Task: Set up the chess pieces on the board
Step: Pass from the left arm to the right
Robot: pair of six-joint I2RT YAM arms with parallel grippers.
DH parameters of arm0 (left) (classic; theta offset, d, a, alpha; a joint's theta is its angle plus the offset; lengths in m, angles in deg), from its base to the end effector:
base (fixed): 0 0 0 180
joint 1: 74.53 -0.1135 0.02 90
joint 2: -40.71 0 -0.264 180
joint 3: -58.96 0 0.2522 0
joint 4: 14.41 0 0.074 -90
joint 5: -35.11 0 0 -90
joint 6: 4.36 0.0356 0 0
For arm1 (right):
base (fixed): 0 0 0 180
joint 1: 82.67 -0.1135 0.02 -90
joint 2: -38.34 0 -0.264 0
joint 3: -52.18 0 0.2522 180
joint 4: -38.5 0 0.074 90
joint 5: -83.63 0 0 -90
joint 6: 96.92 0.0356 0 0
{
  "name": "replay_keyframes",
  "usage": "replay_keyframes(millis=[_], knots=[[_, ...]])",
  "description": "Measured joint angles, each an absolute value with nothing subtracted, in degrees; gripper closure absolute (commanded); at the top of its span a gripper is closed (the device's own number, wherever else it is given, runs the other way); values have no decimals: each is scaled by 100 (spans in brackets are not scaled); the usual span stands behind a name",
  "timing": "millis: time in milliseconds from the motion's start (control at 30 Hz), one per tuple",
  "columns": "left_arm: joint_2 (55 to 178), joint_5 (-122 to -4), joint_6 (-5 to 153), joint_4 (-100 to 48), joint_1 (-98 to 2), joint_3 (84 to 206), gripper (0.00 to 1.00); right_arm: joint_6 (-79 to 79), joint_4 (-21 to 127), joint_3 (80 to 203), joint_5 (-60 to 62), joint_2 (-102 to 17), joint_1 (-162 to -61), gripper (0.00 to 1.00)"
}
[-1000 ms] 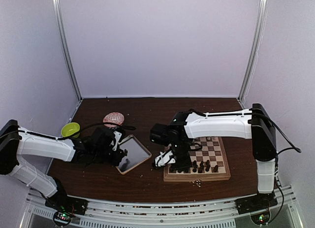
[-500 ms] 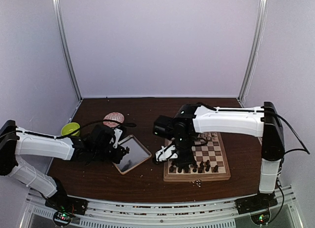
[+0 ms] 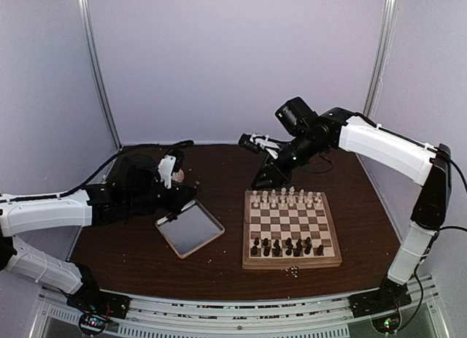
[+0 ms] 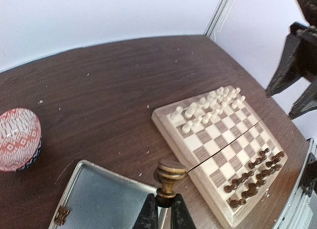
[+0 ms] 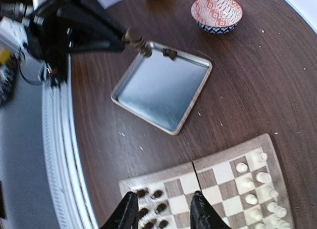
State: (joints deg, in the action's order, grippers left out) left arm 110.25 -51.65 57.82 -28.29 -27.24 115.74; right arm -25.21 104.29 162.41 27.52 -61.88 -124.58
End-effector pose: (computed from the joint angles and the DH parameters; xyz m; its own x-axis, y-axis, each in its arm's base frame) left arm 0.1857 -0.1982 0.2560 -0.5954 -0.0420 -0.8024 0.4766 0.7855 -0.3947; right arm 0.2647 0.2642 0.3315 -0.3370 -0.6526 -0.6787 -0.9412 0.2143 0.2613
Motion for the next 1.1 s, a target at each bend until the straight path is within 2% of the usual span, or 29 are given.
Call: replay_keyframes(millis=[233,400,467,533,767,1100], knots=[[11025,-5528,5656,-2403,-2724,12049,97,-34,8256,15946,4831,-6507,-12086,58],[11025,-5766,5594,-2081,-2724,12206,96,3134,4969,15002,5757,-6807,-12104,56],[11023,-5836,5570,-1957,-2724,12224,96,4476,3445,14838,5963,-7119,-12126,56],[11023,-5904,5535,-1874,-2724,12226,96,5352,2532,14812,6074,-7345,-12154,55],[11047,-6089,5393,-1723,-2727,12293,96,6867,755,14805,6243,-7432,-12211,54],[11123,-6140,5245,-1463,-2731,12293,96,7367,143,14796,6326,-7436,-12357,53]])
